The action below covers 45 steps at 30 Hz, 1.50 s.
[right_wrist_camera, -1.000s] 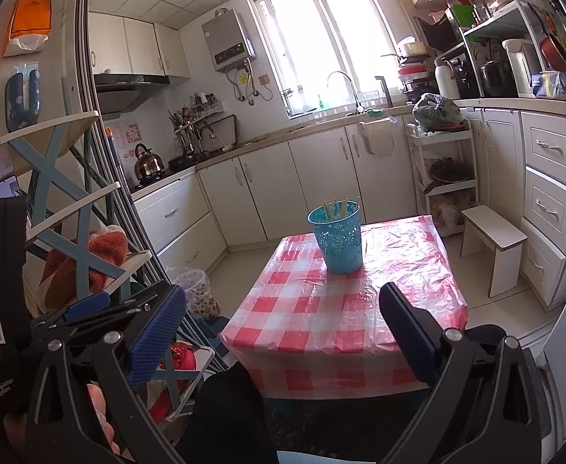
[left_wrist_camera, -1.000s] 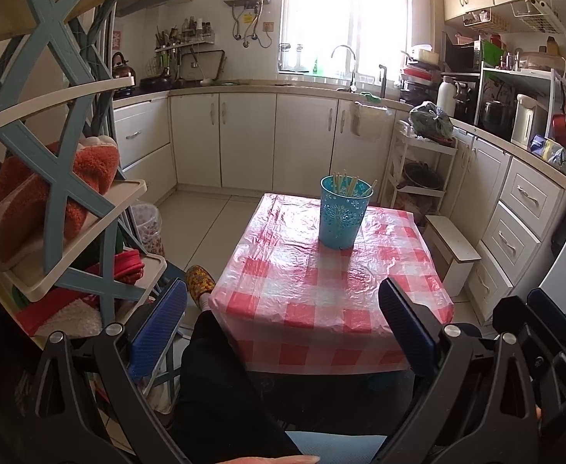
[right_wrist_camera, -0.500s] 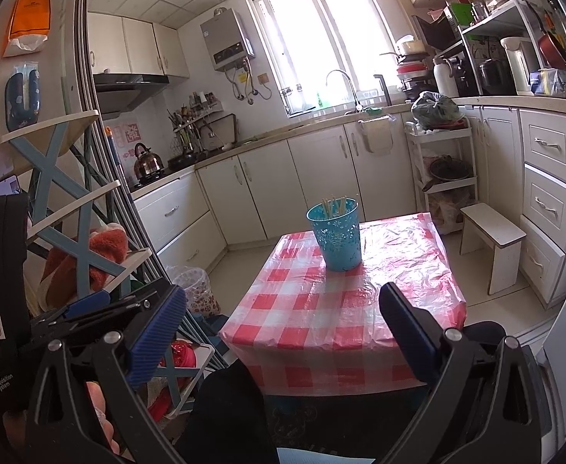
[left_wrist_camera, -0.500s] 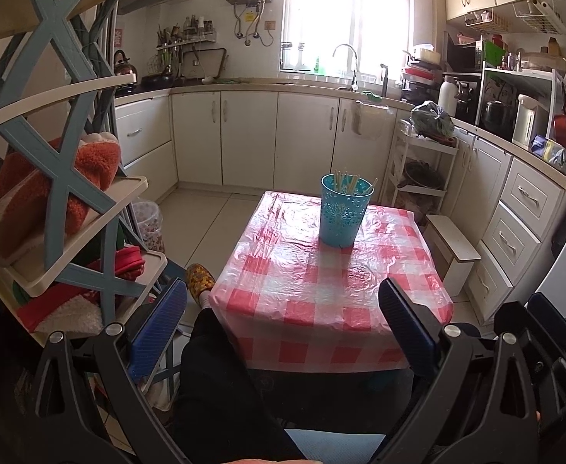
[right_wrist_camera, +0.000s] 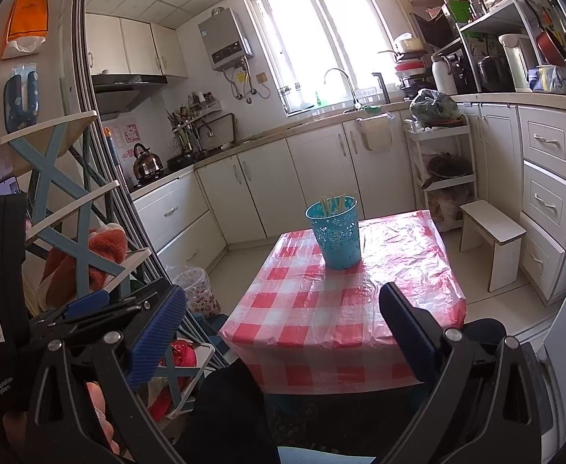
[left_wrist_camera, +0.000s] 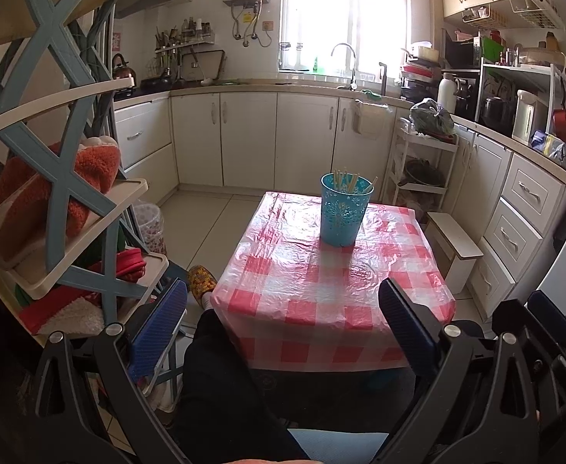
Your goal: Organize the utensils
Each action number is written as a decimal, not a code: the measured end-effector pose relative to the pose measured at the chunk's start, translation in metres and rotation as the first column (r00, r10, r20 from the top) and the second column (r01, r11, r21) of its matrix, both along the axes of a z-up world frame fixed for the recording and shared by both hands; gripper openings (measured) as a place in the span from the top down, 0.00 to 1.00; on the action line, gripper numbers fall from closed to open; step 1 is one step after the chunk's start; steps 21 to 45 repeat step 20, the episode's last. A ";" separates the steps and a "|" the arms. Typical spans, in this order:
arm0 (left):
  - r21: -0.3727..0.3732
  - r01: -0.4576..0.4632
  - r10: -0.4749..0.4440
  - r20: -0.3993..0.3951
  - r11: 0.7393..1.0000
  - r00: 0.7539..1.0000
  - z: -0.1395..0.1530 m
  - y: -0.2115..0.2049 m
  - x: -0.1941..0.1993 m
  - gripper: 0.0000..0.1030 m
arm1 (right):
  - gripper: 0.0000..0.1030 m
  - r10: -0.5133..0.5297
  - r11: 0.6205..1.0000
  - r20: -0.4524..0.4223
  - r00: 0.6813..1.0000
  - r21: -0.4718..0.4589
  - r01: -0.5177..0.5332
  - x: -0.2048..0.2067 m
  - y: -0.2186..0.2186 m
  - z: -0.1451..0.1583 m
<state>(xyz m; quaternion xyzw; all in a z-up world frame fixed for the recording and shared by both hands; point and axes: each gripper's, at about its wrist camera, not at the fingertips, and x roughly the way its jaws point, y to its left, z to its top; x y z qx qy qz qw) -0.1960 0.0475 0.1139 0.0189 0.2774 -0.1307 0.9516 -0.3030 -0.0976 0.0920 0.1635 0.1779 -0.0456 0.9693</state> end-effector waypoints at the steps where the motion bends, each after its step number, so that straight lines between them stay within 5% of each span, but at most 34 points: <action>1: 0.000 0.000 0.000 0.000 1.000 1.000 0.000 0.000 0.000 0.07 | 0.07 -0.001 1.000 0.000 1.000 -0.001 0.001 0.000 0.000 0.000; 9: 0.058 -0.038 0.031 0.122 0.998 0.992 0.004 -0.004 -0.013 0.08 | 0.07 -0.007 1.000 0.000 1.000 0.001 0.007 -0.001 0.001 -0.002; 20: 0.038 -0.002 0.002 0.003 0.999 1.000 -0.008 -0.001 0.007 0.08 | 0.07 -0.013 1.000 -0.008 1.000 -0.001 0.013 0.001 0.003 -0.004; 45: 0.038 -0.002 0.002 0.003 0.999 1.000 -0.008 -0.001 0.007 0.08 | 0.07 -0.013 1.000 -0.008 1.000 -0.001 0.013 0.001 0.003 -0.004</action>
